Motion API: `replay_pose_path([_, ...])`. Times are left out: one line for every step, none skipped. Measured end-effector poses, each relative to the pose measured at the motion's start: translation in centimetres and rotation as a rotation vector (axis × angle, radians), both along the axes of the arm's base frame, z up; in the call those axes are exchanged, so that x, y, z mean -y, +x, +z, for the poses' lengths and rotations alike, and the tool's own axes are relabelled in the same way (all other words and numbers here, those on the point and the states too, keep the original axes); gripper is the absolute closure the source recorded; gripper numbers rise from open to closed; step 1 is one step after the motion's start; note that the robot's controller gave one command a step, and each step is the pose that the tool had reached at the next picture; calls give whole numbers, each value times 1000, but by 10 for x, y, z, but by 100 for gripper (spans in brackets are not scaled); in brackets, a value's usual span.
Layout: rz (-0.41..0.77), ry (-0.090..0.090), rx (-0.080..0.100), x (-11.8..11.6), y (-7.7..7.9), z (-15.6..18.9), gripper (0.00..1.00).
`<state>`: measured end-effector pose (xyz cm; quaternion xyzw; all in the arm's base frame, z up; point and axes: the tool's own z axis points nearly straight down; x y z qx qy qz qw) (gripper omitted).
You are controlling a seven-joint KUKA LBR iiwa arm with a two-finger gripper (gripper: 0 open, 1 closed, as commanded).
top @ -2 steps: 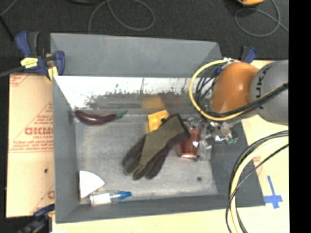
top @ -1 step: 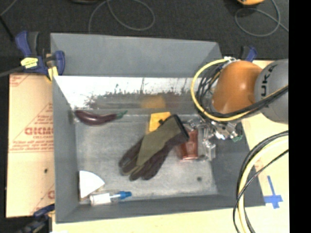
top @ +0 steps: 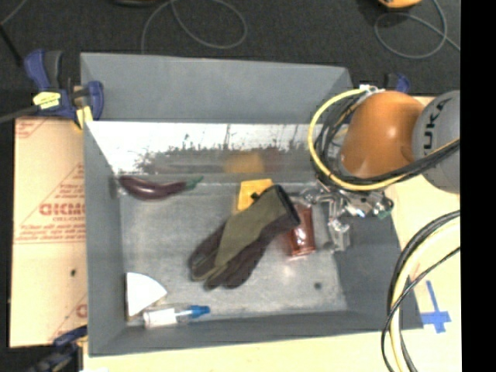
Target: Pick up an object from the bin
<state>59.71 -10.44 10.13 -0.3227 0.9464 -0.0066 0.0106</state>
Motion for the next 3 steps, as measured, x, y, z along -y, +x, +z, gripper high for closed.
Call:
replay_pose_path([124,-3,-1,-6,0,-8,0])
replay_pose_path([377,-10,0,-10,-2,-14,0])
replay_pose_path([419,-16,15,-16,-8,-25,100])
